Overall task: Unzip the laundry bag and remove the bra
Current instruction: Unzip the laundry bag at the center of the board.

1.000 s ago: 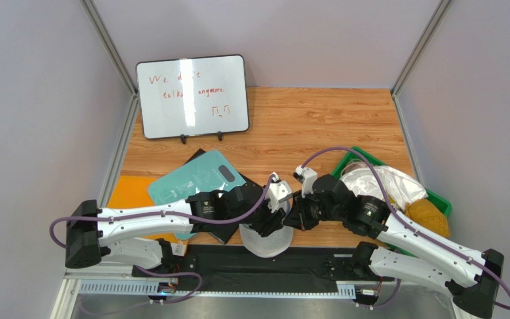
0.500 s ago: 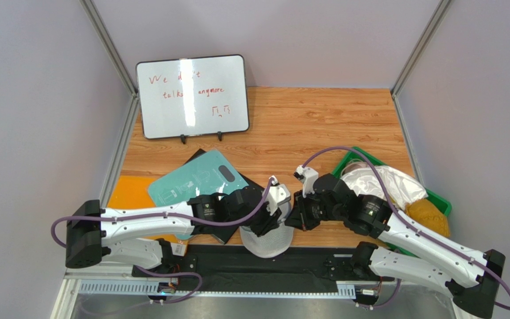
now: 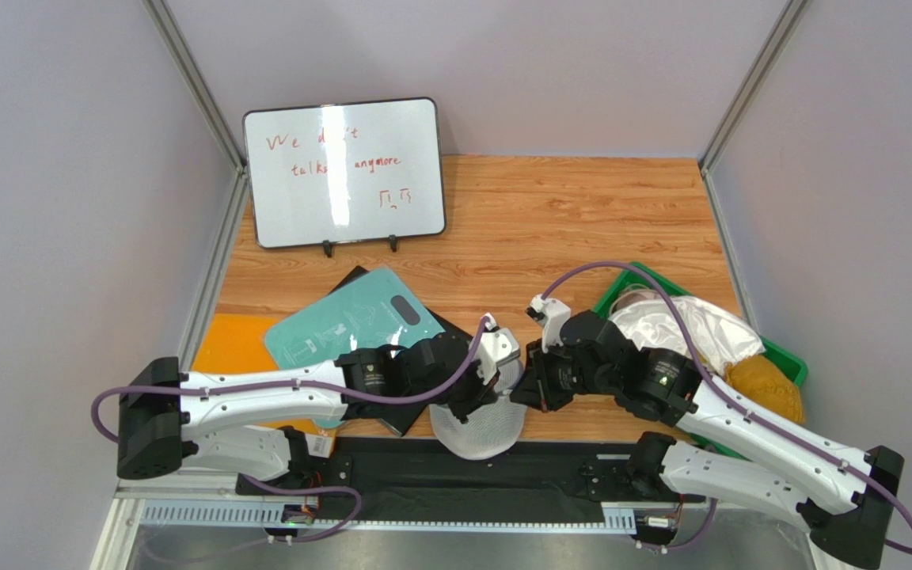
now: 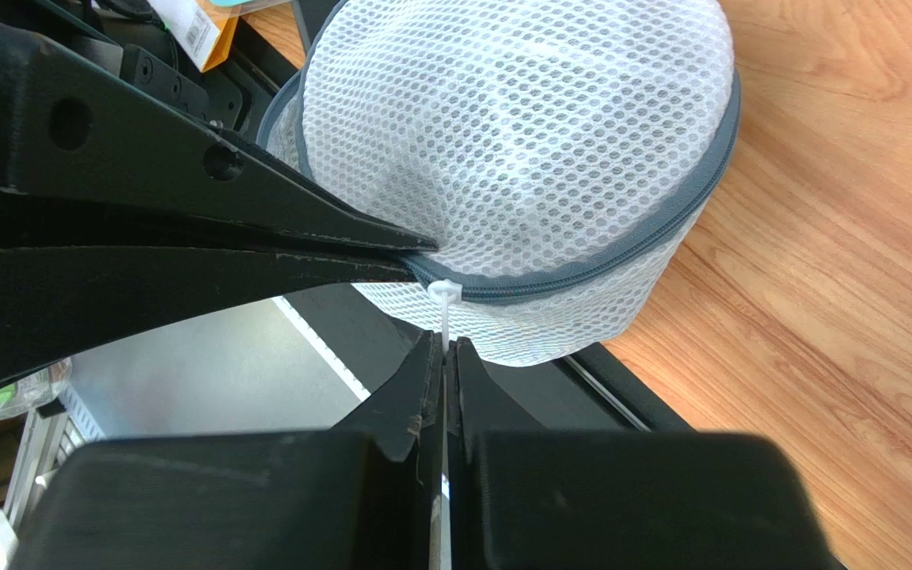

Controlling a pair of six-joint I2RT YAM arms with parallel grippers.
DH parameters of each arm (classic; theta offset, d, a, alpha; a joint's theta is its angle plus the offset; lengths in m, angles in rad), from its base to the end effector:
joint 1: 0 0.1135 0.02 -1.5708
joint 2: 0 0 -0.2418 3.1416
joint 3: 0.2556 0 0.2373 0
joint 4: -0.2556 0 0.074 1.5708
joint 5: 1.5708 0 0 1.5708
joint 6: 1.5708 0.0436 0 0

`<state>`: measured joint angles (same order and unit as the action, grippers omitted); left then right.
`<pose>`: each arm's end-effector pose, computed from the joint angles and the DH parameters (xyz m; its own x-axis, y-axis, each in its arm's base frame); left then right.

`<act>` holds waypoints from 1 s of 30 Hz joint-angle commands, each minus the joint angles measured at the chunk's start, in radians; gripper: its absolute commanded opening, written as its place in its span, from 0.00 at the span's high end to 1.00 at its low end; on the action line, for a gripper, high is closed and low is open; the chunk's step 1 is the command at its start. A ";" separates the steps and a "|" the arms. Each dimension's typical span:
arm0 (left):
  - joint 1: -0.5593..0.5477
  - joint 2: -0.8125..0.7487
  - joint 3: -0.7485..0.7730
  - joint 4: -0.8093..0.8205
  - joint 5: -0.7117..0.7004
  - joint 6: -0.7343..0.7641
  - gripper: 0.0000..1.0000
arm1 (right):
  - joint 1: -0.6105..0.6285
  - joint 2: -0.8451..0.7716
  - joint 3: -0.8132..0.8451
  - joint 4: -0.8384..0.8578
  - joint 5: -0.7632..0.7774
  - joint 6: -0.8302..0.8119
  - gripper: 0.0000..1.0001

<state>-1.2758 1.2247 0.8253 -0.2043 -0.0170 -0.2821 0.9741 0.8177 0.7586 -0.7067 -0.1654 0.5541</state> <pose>0.0791 -0.2578 0.2402 -0.4237 0.4371 -0.7934 0.8690 0.4433 -0.2199 0.0905 0.1461 0.2551 -0.7956 -0.2476 -0.5529 -0.5456 0.6895 0.4763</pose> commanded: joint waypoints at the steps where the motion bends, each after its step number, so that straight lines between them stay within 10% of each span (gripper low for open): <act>1: -0.003 -0.030 -0.022 -0.018 -0.023 0.006 1.00 | 0.005 -0.026 0.022 0.012 0.056 0.015 1.00; 30: 0.046 -0.036 0.015 0.022 -0.037 0.222 1.00 | -0.068 -0.037 0.085 -0.089 0.141 -0.052 1.00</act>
<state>-1.2495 1.1881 0.8127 -0.1940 -0.0483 -0.1600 0.9127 0.8005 0.7925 -0.7712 -0.0563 0.5262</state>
